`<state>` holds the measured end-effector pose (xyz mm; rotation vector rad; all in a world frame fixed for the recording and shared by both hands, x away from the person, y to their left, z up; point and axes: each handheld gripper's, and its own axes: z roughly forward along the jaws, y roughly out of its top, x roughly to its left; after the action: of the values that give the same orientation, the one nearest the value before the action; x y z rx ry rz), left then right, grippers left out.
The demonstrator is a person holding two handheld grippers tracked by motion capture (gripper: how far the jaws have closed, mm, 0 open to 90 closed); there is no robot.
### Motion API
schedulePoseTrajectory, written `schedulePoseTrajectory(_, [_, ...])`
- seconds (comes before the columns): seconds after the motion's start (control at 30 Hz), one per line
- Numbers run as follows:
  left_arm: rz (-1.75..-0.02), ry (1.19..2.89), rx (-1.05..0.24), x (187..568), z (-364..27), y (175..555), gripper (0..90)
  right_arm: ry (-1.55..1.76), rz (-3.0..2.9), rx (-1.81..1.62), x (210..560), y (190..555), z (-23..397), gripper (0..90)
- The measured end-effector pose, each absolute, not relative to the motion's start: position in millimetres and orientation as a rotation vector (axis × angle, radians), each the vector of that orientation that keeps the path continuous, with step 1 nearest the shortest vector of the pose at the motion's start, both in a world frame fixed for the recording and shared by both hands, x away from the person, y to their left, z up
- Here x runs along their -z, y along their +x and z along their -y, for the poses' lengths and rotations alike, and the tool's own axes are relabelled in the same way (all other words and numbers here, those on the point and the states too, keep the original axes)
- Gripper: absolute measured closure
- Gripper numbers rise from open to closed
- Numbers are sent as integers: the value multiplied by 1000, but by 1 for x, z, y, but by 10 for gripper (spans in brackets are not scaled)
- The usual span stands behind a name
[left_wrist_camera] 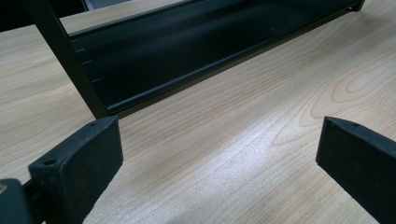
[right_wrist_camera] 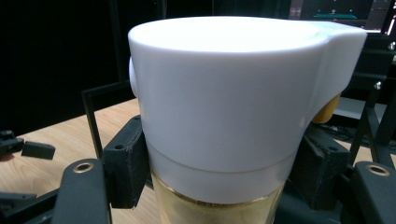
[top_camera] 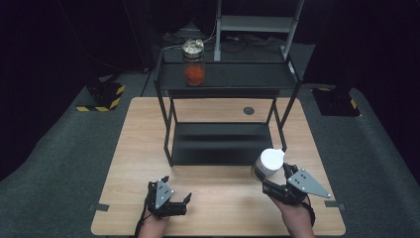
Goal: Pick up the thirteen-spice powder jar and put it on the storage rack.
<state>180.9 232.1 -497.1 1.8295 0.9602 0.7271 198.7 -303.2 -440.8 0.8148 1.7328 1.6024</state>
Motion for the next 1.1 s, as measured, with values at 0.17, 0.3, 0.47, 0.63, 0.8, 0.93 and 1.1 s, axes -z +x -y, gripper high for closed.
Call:
schedulePoseTrajectory(0.17, [-944,1839,-734,497,-231,180,8,806,-1732,-1602,430,203,300,293])
schedulePoseTrajectory(0.3, [-938,1844,-740,497,-230,180,8,798,-1734,-1594,424,206,298,293])
schedulePoseTrajectory(0.47, [-942,1843,-742,497,-230,180,8,797,-1728,-1601,414,212,295,293])
schedulePoseTrajectory(0.63, [-945,1838,-744,497,-230,179,8,786,-1714,-1602,403,215,292,293])
schedulePoseTrajectory(0.8, [-942,1841,-747,497,-230,179,8,792,-1692,-1632,391,219,291,293])
schedulePoseTrajectory(0.93, [-939,1843,-747,497,-230,179,8,775,-1680,-1629,380,221,290,293])
schedulePoseTrajectory(1.1, [-945,1843,-748,497,-229,179,8,761,-1681,-1617,367,228,288,293])
